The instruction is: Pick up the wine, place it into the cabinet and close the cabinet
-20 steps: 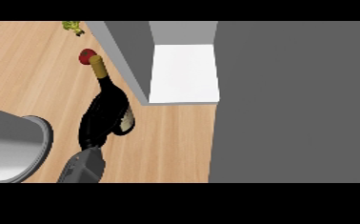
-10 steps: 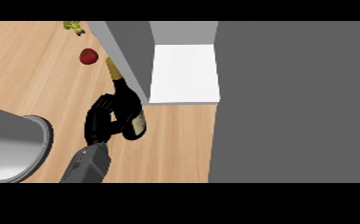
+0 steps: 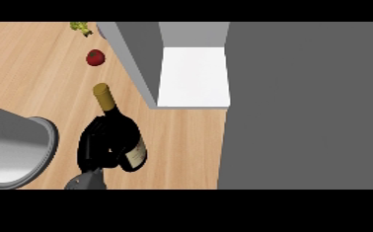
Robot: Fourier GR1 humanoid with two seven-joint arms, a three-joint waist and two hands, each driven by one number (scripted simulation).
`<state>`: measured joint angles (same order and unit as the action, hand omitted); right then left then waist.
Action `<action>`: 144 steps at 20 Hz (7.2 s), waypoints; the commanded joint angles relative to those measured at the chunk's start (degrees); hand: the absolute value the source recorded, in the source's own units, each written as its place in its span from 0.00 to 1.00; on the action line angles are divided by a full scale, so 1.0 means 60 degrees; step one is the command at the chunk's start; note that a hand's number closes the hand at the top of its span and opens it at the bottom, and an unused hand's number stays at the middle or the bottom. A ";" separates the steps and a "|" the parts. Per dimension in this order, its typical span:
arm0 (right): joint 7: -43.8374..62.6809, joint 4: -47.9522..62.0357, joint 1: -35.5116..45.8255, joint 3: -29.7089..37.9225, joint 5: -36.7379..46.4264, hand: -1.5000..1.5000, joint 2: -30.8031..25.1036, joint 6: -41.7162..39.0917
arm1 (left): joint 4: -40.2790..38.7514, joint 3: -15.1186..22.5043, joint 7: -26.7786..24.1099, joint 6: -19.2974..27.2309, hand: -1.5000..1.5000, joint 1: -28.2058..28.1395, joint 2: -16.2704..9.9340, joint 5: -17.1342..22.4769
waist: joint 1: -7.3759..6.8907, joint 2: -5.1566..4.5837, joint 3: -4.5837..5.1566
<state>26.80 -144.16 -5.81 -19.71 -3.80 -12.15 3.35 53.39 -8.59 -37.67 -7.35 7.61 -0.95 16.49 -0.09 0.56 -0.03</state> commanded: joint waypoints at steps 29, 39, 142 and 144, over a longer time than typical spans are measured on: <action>-0.0079 -0.1549 -0.1231 0.0548 -0.0866 0.00 -0.0060 -0.0680 | 0.5963 0.5102 0.5382 0.6575 1.00 0.1723 0.0157 0.0553 | 0.0231 -0.0073 -0.0005; -0.0161 -0.1554 -0.1182 0.0623 -0.1101 0.00 0.0072 -0.0837 | 0.3210 0.5208 0.4267 0.7112 1.00 0.3039 0.0157 0.1075 | 0.0273 -0.0107 0.0005; -0.0395 -0.1951 -0.2546 0.0594 -0.0935 0.00 0.0688 -0.1689 | -0.2136 0.5005 0.0793 0.5769 0.00 0.6812 -0.0406 0.3481 | -0.0193 0.0110 0.0001; -0.0338 -0.1752 -0.2231 0.0582 -0.0858 0.00 0.0753 -0.1584 | -0.1275 0.5347 0.1183 0.6529 0.00 0.6501 -0.0030 0.3282 | -0.0195 0.0087 0.0000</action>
<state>20.63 -143.90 -16.76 -17.51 -5.56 -6.52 -6.64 37.41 20.74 -33.05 29.81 51.68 -1.34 37.43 -0.82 0.91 0.00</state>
